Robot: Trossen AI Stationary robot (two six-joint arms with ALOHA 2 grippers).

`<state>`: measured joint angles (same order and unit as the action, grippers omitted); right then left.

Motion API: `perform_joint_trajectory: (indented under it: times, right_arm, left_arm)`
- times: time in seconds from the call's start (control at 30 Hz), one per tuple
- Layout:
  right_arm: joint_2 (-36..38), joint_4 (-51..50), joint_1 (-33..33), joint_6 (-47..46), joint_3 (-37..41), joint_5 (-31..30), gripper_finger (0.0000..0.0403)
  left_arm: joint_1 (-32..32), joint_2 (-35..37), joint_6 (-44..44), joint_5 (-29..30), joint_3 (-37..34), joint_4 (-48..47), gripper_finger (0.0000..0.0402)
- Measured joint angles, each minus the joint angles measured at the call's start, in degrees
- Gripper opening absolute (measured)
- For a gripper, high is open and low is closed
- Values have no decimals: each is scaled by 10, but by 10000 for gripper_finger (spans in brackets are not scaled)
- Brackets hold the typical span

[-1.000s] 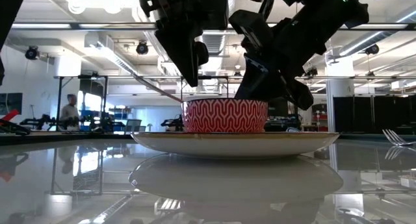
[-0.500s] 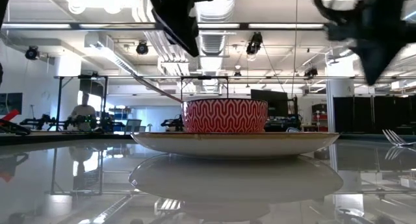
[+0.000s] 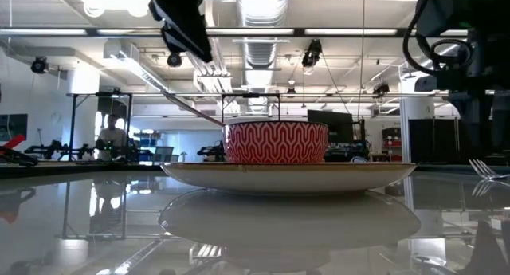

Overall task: Set table place
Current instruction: Move the fork from the middle right to the right side of the orange plate

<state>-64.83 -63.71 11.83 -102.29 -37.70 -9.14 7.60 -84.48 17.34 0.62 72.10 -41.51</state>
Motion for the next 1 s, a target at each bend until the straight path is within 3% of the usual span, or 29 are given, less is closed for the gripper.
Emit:
perform_joint_trajectory:
  times: [0.13, 0.33, 0.43, 0.5, 0.57, 0.77, 0.87, 1.0]
  right_arm:
    - [-59, -37, 14, 8, -46, 23, 101]
    - [-164, -269, 57, -29, -154, 108, 57]
    - [-186, -200, 80, -48, -165, 143, 56]
    - [-213, -147, 92, -69, -167, 131, 62]
    - [-250, -156, 97, -85, -148, 127, 70]
    - [-325, -115, 95, -82, -88, 250, 99]
    - [-326, -31, 95, -76, -86, 232, 104]
    - [-295, -25, 95, -161, -91, 164, 105]
  left_arm:
    - [17, 27, 44, 17, -38, 12, 91]
    - [42, 48, 86, 47, -74, 10, 91]
    - [50, 51, 93, 59, -85, 26, 91]
    - [52, 52, 93, 59, -93, 21, 91]
    - [52, 52, 93, 59, -97, 25, 91]
    - [56, 60, 80, 58, -100, 20, 91]
    - [56, 66, 74, 57, -100, 20, 91]
    - [56, 71, 73, 56, -101, 18, 91]
